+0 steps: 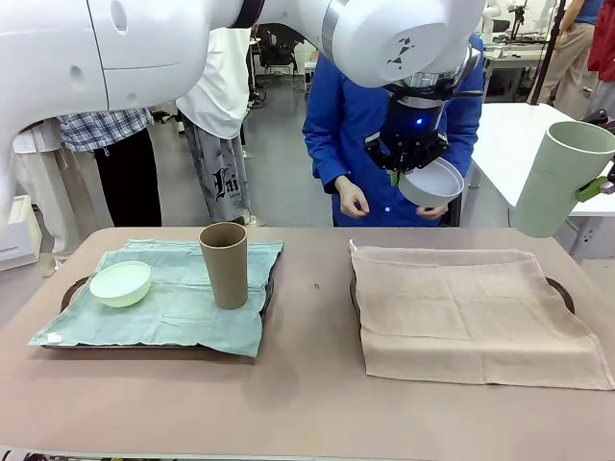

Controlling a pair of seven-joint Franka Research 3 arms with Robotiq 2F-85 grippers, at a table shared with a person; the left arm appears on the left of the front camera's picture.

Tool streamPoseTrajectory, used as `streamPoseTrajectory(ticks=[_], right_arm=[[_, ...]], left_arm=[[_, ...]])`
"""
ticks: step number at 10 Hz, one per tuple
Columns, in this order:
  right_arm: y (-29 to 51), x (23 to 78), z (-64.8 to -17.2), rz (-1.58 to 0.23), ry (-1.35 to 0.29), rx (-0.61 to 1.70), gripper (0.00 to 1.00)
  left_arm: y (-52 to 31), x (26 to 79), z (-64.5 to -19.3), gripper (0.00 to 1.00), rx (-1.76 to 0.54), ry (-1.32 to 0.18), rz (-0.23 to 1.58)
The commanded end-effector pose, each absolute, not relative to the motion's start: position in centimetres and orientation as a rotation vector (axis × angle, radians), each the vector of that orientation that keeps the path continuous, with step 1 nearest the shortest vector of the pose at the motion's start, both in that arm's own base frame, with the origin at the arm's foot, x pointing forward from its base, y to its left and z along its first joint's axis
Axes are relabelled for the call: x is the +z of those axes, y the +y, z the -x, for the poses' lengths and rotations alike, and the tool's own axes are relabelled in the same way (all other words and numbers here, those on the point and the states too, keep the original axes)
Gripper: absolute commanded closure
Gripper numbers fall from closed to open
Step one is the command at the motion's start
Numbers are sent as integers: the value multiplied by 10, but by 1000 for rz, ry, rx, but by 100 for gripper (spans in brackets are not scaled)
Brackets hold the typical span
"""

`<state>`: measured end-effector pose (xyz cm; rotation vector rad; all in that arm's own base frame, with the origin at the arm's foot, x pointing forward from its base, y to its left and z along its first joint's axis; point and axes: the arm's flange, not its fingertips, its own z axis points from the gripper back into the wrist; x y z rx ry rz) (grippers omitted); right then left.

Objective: Set up a tray with a mat and arrange the tableware.
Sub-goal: Place the Picnic Bowl and Reusable plastic cup back onto the Handle tray in front of the human's position.

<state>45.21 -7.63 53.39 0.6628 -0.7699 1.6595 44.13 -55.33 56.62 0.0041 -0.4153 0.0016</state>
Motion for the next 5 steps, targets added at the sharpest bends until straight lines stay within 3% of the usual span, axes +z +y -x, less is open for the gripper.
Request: streamPoseTrajectory(ticks=[1, 3, 4, 5], right_arm=[[-74, 534, -450, -665, -777, 1665, 100], [-74, 534, -450, -665, -777, 1665, 100], [-76, 534, -452, -663, -770, 1659, 15], [-82, 521, -461, -724, -741, 1662, 15]], left_arm=[[-553, 568, -441, 100, -8, -437, -4], [-553, 568, -441, 100, -8, -437, -4], [-553, 566, -441, 96, 2, -415, -4], [-547, 555, -447, 96, -19, -369, 50]])
